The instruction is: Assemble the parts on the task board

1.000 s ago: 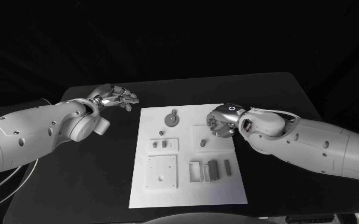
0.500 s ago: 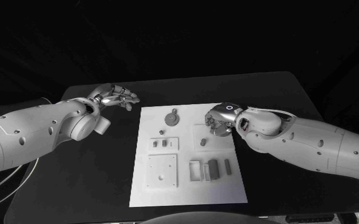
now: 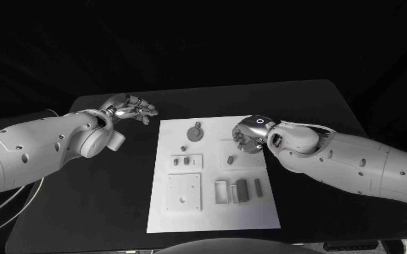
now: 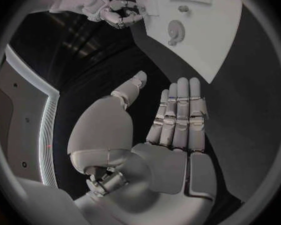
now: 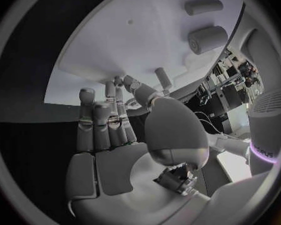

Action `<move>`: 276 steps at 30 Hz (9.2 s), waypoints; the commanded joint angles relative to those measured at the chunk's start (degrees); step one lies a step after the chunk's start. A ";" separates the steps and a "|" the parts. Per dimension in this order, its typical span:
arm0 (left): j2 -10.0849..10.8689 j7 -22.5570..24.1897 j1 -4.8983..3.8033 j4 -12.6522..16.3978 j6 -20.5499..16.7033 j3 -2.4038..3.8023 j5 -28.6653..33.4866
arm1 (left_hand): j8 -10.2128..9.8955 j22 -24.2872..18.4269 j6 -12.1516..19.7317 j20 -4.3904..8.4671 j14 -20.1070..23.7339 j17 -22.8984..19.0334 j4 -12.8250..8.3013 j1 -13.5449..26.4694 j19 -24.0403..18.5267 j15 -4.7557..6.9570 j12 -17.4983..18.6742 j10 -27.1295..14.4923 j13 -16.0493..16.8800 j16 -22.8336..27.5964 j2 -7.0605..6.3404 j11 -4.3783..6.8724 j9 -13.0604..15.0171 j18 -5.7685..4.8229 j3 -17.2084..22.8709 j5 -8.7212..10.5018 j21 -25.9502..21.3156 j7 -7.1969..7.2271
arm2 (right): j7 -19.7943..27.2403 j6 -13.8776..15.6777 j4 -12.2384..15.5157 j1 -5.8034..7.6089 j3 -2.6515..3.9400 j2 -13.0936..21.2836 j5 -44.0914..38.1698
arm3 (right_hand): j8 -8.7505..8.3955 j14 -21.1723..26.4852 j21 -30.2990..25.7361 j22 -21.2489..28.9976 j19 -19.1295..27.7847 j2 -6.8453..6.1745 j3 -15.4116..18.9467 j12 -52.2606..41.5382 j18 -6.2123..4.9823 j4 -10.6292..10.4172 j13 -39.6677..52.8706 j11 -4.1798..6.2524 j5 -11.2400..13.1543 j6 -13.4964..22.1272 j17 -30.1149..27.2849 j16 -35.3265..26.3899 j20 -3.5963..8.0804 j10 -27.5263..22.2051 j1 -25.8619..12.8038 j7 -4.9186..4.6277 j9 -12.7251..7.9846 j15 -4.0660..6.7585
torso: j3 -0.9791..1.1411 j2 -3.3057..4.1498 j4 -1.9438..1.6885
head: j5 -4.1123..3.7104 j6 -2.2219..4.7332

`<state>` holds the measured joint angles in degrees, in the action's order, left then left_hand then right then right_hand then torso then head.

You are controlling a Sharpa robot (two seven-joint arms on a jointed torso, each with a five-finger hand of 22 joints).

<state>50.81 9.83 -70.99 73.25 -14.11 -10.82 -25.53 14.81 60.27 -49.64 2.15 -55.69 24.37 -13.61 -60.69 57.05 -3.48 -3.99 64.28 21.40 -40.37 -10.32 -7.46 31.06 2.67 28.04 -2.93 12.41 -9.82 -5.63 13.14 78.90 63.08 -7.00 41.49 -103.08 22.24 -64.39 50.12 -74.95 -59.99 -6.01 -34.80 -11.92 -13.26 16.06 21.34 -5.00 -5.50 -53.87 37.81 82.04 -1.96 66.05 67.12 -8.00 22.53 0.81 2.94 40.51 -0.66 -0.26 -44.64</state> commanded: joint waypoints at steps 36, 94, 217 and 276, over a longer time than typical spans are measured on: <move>-0.10 -0.27 -0.07 -0.38 0.74 0.04 0.01 | 0.20 0.10 -0.03 0.07 -0.89 0.84 -0.21 -0.51 0.77 0.16 0.03 -0.23 -0.35 0.62 0.61 -0.29 -0.13 1.07 -0.04 0.09 -0.29 -0.29 | -1.05 -2.91 0.30 -0.67 -0.46 0.77 -1.89 | 0.43 -0.01 -0.09 -1.02 0.31 0.77 0.02 -0.11 -1.74 0.65 0.56 0.52 -0.20 -1.75 -0.03 -0.31 0.43 1.62 2.13 0.46 0.56 0.89 | -0.03 -0.02 -0.01 | -0.26 -0.31; 0.15 -0.34 -0.06 -1.19 0.75 0.03 -0.05 | 0.16 0.25 0.09 0.19 -1.17 1.70 -0.41 -0.79 1.02 0.28 0.02 -0.25 -0.66 0.94 0.60 -0.32 -0.24 1.01 -0.15 0.08 -0.34 -0.33 | -1.77 -0.61 4.49 0.41 1.48 2.68 0.28 | 1.36 -1.01 0.26 -0.91 -0.46 1.95 0.27 -0.70 -1.74 0.64 1.00 1.66 -0.24 -4.04 -0.09 -0.47 0.77 4.06 2.37 1.34 1.43 2.03 | -0.02 -0.03 0.07 | -0.16 -0.03; -1.70 -0.24 -0.06 -1.48 0.35 0.04 0.00 | 0.15 0.36 0.22 0.20 -1.13 2.71 -0.49 -0.98 0.97 0.23 0.01 -0.31 -1.05 1.65 0.77 -0.37 -0.37 0.88 -0.19 0.08 -0.65 -0.37 | 0.91 -4.05 7.27 -4.85 -2.33 -12.42 -2.10 | 1.10 -0.91 0.06 -0.85 -0.30 2.55 0.28 -0.28 -1.74 0.72 0.89 1.66 -0.23 -3.92 -0.07 -0.72 0.79 4.08 2.18 1.28 1.57 2.06 | -0.12 -0.04 -0.05 | 7.88 -1.34; -1.63 -0.79 -0.06 -1.71 0.52 0.03 0.00 | 0.04 0.50 0.47 0.27 -1.35 3.45 -0.51 -1.08 1.18 0.30 0.03 -0.46 -1.34 2.04 0.82 -0.45 -0.50 0.88 -0.22 0.08 -0.72 -0.51 | 1.71 -1.46 8.46 -4.88 -2.73 -10.65 2.48 | -3.35 0.42 -0.40 -0.92 0.12 -1.69 0.80 2.15 -1.74 0.12 0.54 -0.43 -0.24 5.04 0.43 -0.51 0.21 -0.24 -0.26 -2.47 0.31 0.03 | -0.09 -0.04 0.01 | 7.77 -2.06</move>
<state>49.20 8.86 -70.98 71.49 -14.00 -10.82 -25.61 14.81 60.68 -49.43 2.55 -56.72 27.74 -13.77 -61.37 57.85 -3.27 -3.99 64.09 20.15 -38.61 -9.65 -7.65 30.64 2.91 27.88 -2.93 11.95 -10.02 -4.25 11.12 87.39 58.23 -9.73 30.79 -100.76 18.59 -63.64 49.87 -74.91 -59.77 -7.76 -33.62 -9.49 -13.33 16.13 21.83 -5.50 -5.50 -48.47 38.16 81.38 -1.97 65.33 66.30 -10.53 22.77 0.68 2.85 40.46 -0.66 7.54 -46.71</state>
